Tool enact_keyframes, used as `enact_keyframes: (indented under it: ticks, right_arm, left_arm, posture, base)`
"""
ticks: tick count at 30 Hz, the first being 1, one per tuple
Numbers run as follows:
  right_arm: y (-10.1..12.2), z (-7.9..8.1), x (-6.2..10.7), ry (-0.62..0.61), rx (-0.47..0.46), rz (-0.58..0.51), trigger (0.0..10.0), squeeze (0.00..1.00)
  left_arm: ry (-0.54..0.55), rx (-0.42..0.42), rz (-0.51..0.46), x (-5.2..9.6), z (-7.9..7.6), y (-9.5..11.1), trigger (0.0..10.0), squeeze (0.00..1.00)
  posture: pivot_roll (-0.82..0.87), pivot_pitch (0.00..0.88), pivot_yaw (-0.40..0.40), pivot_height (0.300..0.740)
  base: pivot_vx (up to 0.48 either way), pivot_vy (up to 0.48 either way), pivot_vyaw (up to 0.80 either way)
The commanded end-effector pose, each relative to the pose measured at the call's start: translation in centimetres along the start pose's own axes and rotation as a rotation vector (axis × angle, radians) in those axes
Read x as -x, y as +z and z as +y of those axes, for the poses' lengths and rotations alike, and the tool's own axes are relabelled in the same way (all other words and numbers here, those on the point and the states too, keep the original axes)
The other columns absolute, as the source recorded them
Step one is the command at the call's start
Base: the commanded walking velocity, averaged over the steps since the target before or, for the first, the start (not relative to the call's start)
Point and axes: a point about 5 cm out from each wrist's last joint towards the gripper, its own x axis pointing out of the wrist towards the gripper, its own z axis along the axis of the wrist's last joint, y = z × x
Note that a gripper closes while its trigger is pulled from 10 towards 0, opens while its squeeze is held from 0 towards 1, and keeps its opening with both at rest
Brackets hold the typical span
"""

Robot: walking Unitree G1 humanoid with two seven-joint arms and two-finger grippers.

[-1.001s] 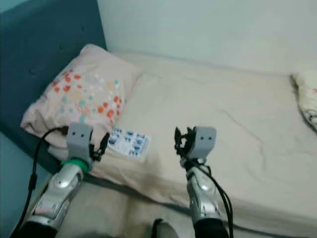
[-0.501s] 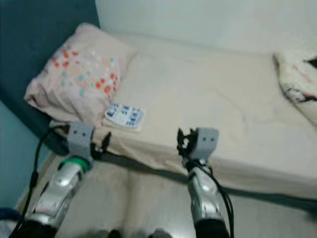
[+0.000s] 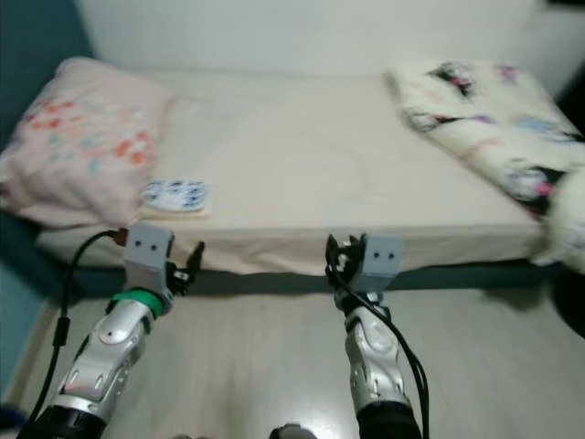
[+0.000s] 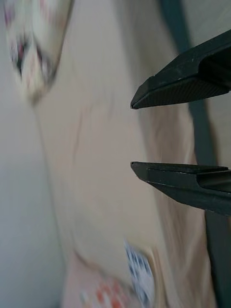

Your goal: Clean up the room

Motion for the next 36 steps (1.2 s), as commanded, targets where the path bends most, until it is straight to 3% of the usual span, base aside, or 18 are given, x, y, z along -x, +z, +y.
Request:
enact_keyframes:
  ticks: [1, 24, 31, 32, 36]
  right_arm:
    - [-0.6, -0.2, 0.3, -0.009, -0.007, 0.027, 10.0, 0.00]
    - [-0.7, -0.2, 0.2, -0.019, -0.015, 0.032, 10.0, 0.00]
    - [-0.9, -0.3, 0.3, -0.022, -0.014, 0.041, 10.0, 0.00]
    - [-1.1, -0.4, 0.4, -0.018, -0.001, 0.051, 10.0, 0.00]
    - [-1.4, -0.4, 0.4, -0.014, 0.013, 0.061, 10.0, 0.00]
  left_arm:
    - [-0.006, 0.001, 0.018, 0.2, -0.2, -0.3, 10.0, 0.00]
    - [0.006, -0.003, 0.028, 0.1, 0.1, -0.4, 10.0, 0.00]
    - [0.042, -0.003, 0.081, -0.1, 0.7, -1.6, 10.0, 0.00]
    - [0.061, -0.039, 0.122, 0.0, 1.3, -2.8, 10.0, 0.00]
    - [0.074, -0.064, 0.153, 0.2, 1.7, -3.8, 10.0, 0.00]
  posture:
    - [-0.04, 0.051, 0.043, 0.740]
    - [-0.04, 0.054, 0.049, 0.740]
    - [-0.03, 0.054, 0.048, 0.740]
    - [-0.03, 0.054, 0.047, 0.740]
    - [-0.03, 0.054, 0.047, 0.740]
  base:
    - [0.000, 0.000, -0.80]
    - [0.000, 0.000, -0.70]
    - [0.000, 0.000, -0.80]
    - [0.000, 0.000, -0.80]
    - [0.000, 0.000, -0.80]
